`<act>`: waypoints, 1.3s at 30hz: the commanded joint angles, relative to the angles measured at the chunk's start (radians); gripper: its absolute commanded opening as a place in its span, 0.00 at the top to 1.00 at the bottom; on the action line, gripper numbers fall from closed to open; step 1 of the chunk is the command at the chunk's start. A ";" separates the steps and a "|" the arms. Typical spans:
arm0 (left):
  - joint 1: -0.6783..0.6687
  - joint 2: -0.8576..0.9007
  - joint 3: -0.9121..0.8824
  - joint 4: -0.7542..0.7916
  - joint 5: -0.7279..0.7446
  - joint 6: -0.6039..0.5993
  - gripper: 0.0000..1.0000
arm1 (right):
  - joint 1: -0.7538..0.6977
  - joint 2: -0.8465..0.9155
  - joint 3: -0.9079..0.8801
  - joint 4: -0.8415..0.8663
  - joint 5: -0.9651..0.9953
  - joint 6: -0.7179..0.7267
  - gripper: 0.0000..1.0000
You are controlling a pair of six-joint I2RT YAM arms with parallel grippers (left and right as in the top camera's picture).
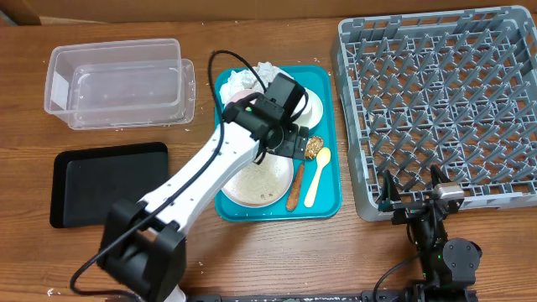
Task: Sort waste into correct bins and load items into the dishwasher
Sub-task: 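Move the left gripper over the white plate with rice, then grasp the rim of the white rice plate with the left gripper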
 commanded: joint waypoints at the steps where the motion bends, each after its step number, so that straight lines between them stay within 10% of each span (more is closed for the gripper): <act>1: -0.012 0.023 0.027 0.017 0.042 -0.021 0.00 | 0.000 -0.010 -0.010 0.004 0.010 0.000 0.00; 24: -0.046 0.163 0.026 0.103 0.026 -0.210 0.00 | 0.000 -0.010 -0.010 0.004 0.010 0.000 0.00; 27: -0.057 0.164 0.026 0.075 -0.057 -0.271 0.27 | 0.000 -0.010 -0.010 0.004 0.010 0.000 0.00; 39: -0.060 0.239 0.026 0.060 -0.010 -0.280 0.27 | 0.000 -0.010 -0.010 0.004 0.010 0.000 0.00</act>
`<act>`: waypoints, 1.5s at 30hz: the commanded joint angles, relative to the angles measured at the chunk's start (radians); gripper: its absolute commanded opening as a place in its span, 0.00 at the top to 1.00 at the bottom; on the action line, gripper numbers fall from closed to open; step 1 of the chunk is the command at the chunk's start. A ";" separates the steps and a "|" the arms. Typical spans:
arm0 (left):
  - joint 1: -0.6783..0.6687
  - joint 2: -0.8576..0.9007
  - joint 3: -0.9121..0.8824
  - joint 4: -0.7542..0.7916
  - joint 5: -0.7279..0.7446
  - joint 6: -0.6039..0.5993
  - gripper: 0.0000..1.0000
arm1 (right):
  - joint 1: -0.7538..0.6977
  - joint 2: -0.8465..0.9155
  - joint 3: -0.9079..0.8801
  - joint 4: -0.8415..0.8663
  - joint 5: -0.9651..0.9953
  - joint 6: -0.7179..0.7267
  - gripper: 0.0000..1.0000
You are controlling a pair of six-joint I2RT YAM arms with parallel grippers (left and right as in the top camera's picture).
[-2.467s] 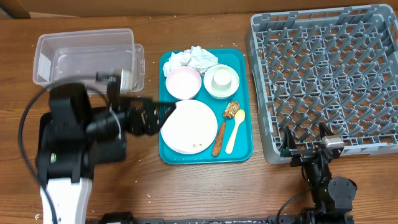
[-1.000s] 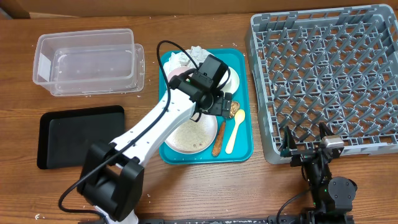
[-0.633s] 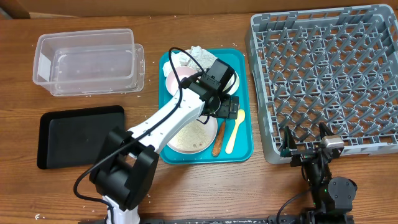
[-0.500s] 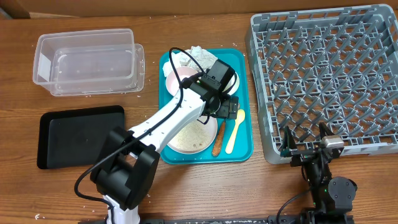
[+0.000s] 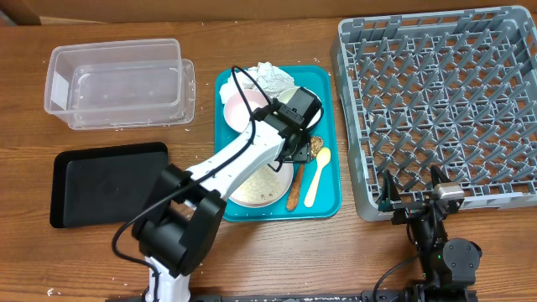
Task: Sort waste into correct bins and load items into the dishwasher
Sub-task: 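Grasp the rim of the white rice plate with the left gripper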
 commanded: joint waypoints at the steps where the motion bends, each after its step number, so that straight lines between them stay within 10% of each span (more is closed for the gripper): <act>1: -0.008 0.047 0.022 -0.003 0.024 -0.019 0.29 | 0.000 -0.010 -0.010 0.004 0.010 0.000 0.00; 25: -0.014 0.093 0.022 0.015 0.023 -0.029 0.43 | 0.000 -0.010 -0.010 0.004 0.010 0.000 0.00; 45: -0.029 0.108 0.079 -0.026 0.015 -0.041 0.96 | 0.000 -0.010 -0.010 0.004 0.010 0.000 0.00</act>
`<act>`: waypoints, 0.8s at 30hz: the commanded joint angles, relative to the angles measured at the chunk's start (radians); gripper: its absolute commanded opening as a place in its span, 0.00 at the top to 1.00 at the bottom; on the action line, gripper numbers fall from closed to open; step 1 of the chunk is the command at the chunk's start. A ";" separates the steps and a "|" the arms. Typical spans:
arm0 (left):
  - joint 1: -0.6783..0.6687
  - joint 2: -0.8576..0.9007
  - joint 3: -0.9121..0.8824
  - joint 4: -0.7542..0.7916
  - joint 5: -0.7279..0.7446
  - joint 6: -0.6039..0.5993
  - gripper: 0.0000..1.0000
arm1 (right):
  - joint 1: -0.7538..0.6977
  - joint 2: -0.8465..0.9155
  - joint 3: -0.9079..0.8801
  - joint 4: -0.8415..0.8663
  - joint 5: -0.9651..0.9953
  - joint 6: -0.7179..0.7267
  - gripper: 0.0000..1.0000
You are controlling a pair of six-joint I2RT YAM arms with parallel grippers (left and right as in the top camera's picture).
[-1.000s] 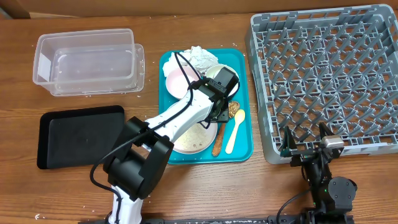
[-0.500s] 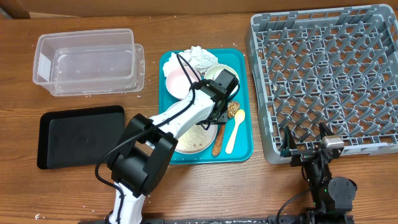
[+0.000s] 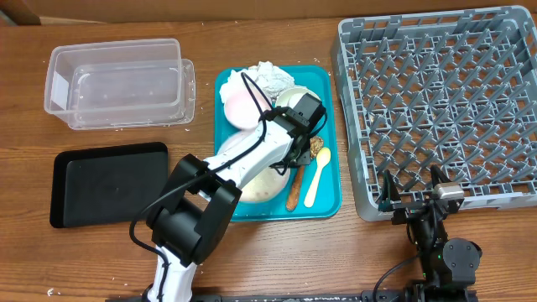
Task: Sort waste into correct bins and load items into the dishwasher
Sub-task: 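Grasp the rim of the white rice plate with the left gripper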
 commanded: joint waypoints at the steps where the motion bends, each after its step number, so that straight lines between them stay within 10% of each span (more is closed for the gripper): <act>1: -0.017 0.022 0.056 -0.030 -0.011 0.005 0.96 | 0.000 -0.010 -0.010 0.004 0.010 0.000 0.00; 24: -0.031 0.021 0.233 -0.337 -0.028 -0.003 0.96 | 0.000 -0.010 -0.010 0.004 0.010 0.000 0.00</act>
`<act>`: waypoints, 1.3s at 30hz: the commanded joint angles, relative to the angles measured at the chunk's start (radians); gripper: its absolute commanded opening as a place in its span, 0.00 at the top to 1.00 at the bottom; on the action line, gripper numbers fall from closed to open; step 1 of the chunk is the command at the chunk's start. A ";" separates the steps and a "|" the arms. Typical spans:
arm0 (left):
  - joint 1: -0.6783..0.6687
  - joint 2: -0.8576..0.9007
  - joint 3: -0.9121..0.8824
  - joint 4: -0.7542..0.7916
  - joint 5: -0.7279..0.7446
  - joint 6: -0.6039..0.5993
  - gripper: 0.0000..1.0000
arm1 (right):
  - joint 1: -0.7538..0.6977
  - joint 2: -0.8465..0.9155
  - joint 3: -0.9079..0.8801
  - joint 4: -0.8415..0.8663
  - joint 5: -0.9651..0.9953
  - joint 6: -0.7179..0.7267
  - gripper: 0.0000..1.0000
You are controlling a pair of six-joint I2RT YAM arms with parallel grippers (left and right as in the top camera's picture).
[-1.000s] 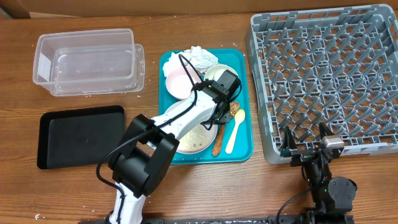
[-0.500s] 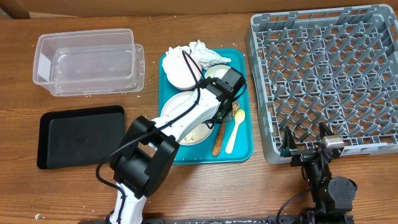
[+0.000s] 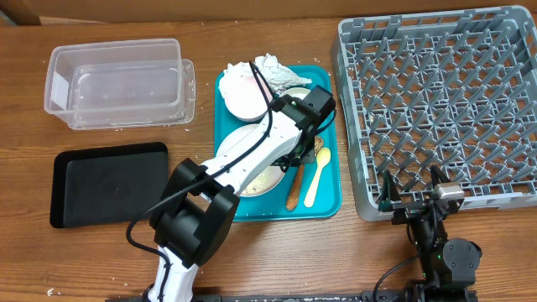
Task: Sort waste into correct bins and load items into the dishwasher
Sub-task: 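Grasp the rim of the white rice plate with the left gripper, then lift the plate and carry it left over the black tray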
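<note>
A teal tray (image 3: 329,200) holds a large white plate (image 3: 243,159), a pink dish (image 3: 242,92), crumpled paper (image 3: 270,67), a small bowl (image 3: 295,80), a brown food scrap (image 3: 322,153), a cream spoon (image 3: 315,178) and a brown-handled utensil (image 3: 293,196). My left gripper (image 3: 299,158) reaches over the tray, its fingers at the white plate's right rim and apparently shut on it; the arm hides much of the plate. The grey dishwasher rack (image 3: 361,126) stands to the right. My right gripper (image 3: 411,195) rests at the rack's near edge, fingers apart and holding nothing.
A clear plastic bin (image 3: 117,80) stands at the back left. A black tray (image 3: 109,180) lies in front of it. The left arm's base is at the table's front edge (image 3: 172,277).
The left gripper head has shifted right and slightly back. The white plate now sits further back in the tray, and the pink dish and paper have shifted toward the tray's far edge.
The left gripper first hovered over the middle of the tray above the plate. It then stood further right near the food scrap, and later low at the plate's right rim. Now the plate has moved back with it; the right arm stayed still.
</note>
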 commanded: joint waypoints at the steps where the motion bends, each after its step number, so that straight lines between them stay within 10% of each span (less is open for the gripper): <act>1: -0.006 0.017 0.065 -0.065 -0.003 -0.003 0.96 | 0.000 -0.010 -0.010 0.004 0.010 0.000 0.00; 39: 0.024 -0.047 0.299 -0.487 -0.275 -0.066 0.96 | 0.000 -0.010 -0.010 0.004 0.010 0.000 0.00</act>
